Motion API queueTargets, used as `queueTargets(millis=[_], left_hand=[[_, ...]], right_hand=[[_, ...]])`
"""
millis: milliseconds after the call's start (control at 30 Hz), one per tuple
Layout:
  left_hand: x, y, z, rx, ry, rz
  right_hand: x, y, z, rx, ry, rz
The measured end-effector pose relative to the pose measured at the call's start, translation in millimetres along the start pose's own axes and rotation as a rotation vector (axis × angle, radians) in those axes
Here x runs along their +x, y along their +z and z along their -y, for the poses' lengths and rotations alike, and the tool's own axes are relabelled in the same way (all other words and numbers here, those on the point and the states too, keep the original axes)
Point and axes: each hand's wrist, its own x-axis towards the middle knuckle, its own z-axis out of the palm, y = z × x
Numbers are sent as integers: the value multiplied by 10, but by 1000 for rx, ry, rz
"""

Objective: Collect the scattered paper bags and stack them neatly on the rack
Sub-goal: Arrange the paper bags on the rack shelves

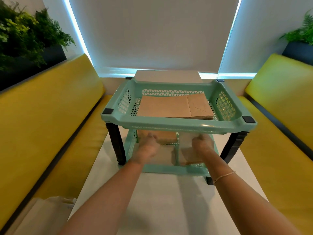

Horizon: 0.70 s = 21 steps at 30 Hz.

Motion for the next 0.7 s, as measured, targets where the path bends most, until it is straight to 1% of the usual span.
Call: queueTargets(millis=[67, 133, 267, 367, 533, 633, 700], left_hand=[[18, 36, 50, 231, 65, 123], [35, 81, 78, 383, 86, 206], [83, 114, 98, 639, 148, 261], [151, 121, 131, 787, 196, 218], [212, 127, 120, 900, 221, 162], [211, 113, 94, 953, 261, 78], [207, 121, 78, 961, 294, 0]], right_hand=[[61, 89, -44, -59, 2, 23], [92, 162, -88, -119, 9, 43], [132, 272, -189, -249, 50, 38], [124, 340, -270, -336, 49, 38], [96, 457, -372, -376, 9, 7], [53, 454, -351, -538, -80, -33], [40, 440, -343, -584, -122, -50]])
